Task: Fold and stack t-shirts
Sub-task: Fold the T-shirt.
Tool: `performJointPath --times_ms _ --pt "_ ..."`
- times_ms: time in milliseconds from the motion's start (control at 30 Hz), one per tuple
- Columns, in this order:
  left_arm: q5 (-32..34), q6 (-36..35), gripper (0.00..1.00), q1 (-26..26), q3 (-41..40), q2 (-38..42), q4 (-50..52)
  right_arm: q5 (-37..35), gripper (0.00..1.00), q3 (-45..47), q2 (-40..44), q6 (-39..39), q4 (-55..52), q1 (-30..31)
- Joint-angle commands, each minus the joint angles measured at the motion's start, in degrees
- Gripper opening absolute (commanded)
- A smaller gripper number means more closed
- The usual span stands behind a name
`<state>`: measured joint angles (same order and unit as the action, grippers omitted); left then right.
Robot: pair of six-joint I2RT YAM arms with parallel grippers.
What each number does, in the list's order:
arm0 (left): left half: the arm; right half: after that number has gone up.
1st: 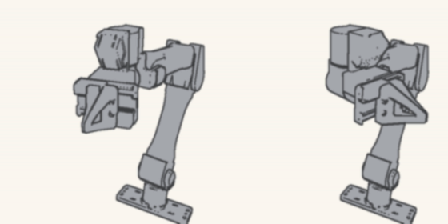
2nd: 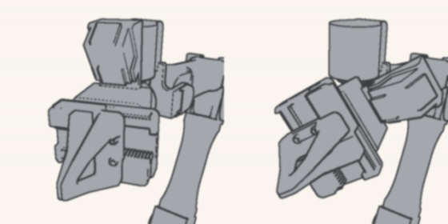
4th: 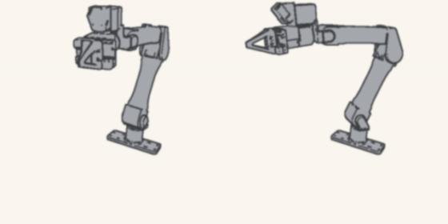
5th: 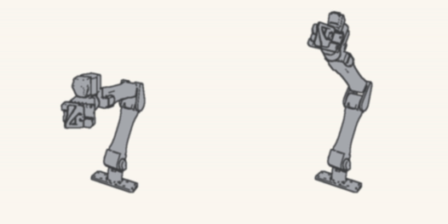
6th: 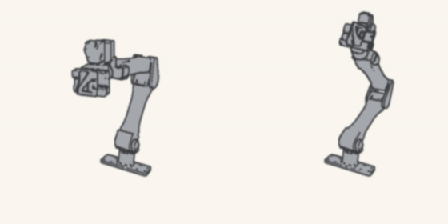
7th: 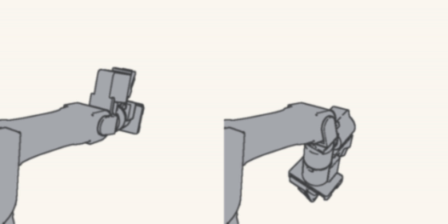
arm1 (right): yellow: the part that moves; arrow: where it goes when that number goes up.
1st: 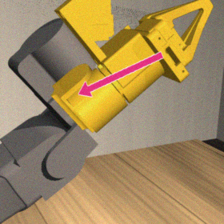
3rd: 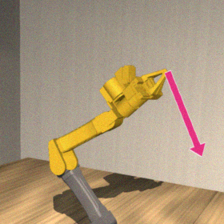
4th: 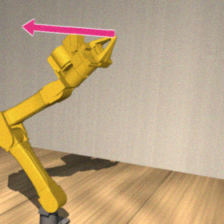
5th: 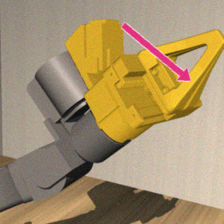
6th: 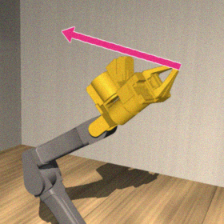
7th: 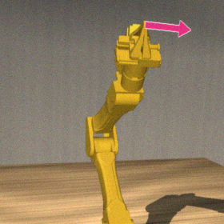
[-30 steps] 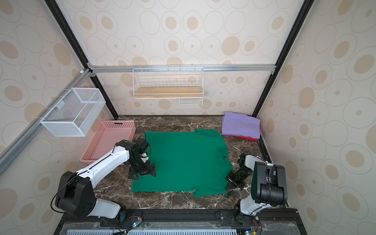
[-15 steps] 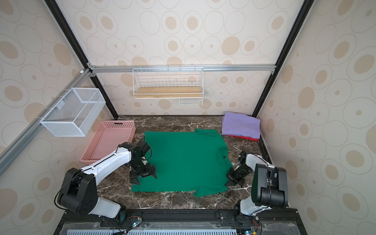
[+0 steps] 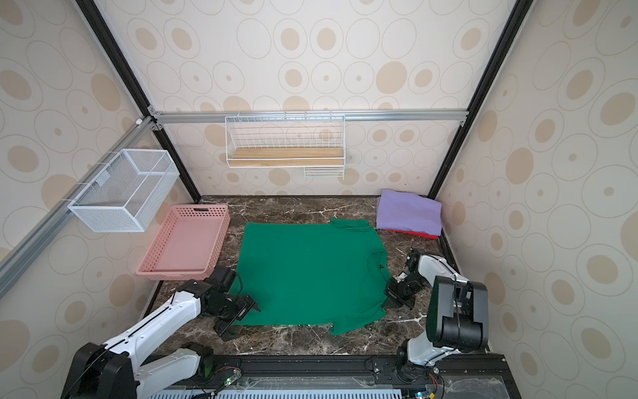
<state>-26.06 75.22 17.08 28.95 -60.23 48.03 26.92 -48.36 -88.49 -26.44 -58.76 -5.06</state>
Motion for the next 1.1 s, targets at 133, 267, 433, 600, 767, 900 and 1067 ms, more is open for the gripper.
performJointPath --times_ms 133,267,433,600,767,900,1067 --pt "7.3 15.7 0.98 -0.6 -8.4 13.4 -8.1 4.8 0.0 -0.2 -2.4 1.6 -1.1 0.4" --pt "8.4 17.3 0.93 -0.6 -12.0 15.9 -11.3 5.5 0.0 -0.5 -3.8 2.1 -1.2 0.7" --pt "10.1 15.5 0.73 -0.7 -11.6 14.9 -10.3 6.3 0.0 -1.3 -5.3 1.9 -1.1 1.1" --pt "10.7 12.9 0.58 -0.6 -8.8 12.2 -8.3 6.8 0.0 -2.0 -5.8 1.6 -1.1 1.2" --pt "10.6 10.2 0.44 -0.7 -5.9 7.9 -8.1 6.5 0.0 -2.2 -5.0 1.3 -1.3 1.2" --pt "9.8 8.2 0.33 -0.6 -4.2 3.3 -9.6 6.4 0.0 -2.5 -4.4 1.2 -1.7 1.1" --pt "9.5 6.7 0.08 -0.7 -2.7 0.5 -9.9 5.8 0.0 -2.6 -3.7 1.2 -2.1 1.1"
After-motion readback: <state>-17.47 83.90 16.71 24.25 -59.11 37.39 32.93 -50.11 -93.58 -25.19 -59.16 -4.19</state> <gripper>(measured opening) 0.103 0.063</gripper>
